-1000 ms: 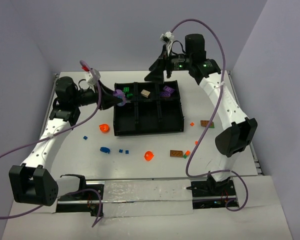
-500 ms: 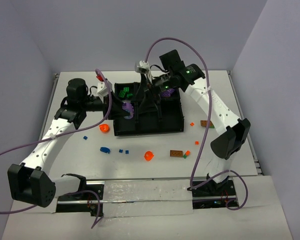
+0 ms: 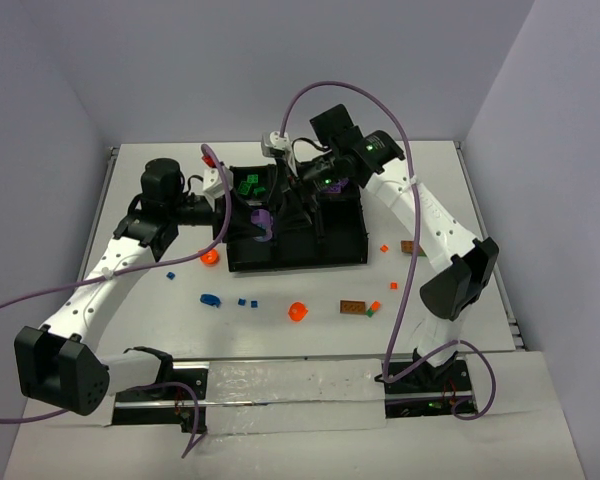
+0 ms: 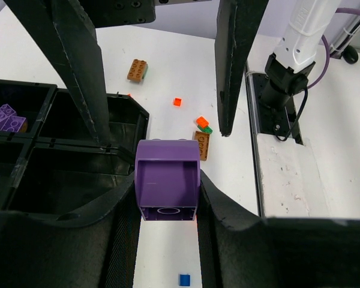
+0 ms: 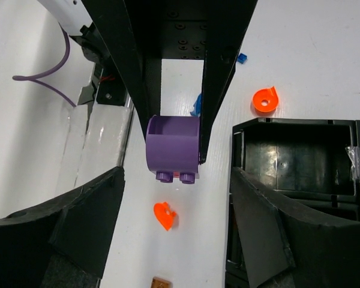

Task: Sort the legos into containers by color

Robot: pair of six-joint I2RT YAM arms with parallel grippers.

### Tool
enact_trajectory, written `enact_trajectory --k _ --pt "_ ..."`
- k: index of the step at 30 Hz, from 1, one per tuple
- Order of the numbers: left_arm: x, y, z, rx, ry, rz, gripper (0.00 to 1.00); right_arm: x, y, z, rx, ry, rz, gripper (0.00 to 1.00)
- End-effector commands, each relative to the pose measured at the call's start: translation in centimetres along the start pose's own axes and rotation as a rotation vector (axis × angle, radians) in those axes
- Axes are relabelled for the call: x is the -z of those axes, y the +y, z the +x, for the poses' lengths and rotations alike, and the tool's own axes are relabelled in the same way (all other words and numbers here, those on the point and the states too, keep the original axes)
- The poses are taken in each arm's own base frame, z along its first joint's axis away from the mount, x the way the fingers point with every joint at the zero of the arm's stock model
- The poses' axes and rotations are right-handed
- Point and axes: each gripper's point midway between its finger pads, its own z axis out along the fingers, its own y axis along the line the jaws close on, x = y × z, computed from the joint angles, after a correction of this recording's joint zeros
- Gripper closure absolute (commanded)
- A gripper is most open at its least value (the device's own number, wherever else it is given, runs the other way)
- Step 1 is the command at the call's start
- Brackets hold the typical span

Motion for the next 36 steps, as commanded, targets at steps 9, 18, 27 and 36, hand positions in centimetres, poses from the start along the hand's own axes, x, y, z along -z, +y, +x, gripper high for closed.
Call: enact_trajectory --k 9,18,27,36 --pt "0.0 0.3 -2.1 -0.058 -0.028 -0.019 0.9 0.4 2.0 -2.5 0.104 -0.035 0.01 0.34" --pt "-0.1 0.3 -2.1 -0.052 -0.029 -0.02 0.9 -0.1 1.6 -2.8 0.107 -0.046 0.034 0.41" --pt "-0.1 0.4 -2.1 -0.046 -0.027 -0.03 0.88 -0.7 0.9 -2.6 0.104 -0.038 0.06 0.58" --pt "0.9 0.7 -1.3 -0.022 -0.004 -0.1 0.19 0.5 -0.3 -1.6 0.026 -0.018 0.11 1.0"
